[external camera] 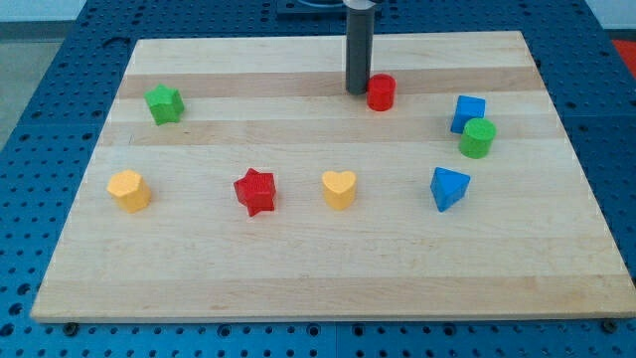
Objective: Push the red circle above the blue cube
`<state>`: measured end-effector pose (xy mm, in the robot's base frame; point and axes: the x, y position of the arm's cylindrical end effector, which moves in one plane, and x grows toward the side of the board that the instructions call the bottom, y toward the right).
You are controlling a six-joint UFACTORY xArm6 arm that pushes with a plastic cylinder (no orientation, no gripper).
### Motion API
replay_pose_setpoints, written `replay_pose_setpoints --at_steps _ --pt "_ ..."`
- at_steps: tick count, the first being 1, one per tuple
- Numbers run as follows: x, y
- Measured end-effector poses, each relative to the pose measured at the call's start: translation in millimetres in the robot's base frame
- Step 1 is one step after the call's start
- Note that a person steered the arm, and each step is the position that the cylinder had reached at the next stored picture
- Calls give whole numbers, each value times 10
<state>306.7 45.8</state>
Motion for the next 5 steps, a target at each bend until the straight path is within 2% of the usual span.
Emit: replay_pose_setpoints --at_steps 1,2,4,5 --pt "0 311" --pt "0 212" --pt "88 -418" --pt "195 -373"
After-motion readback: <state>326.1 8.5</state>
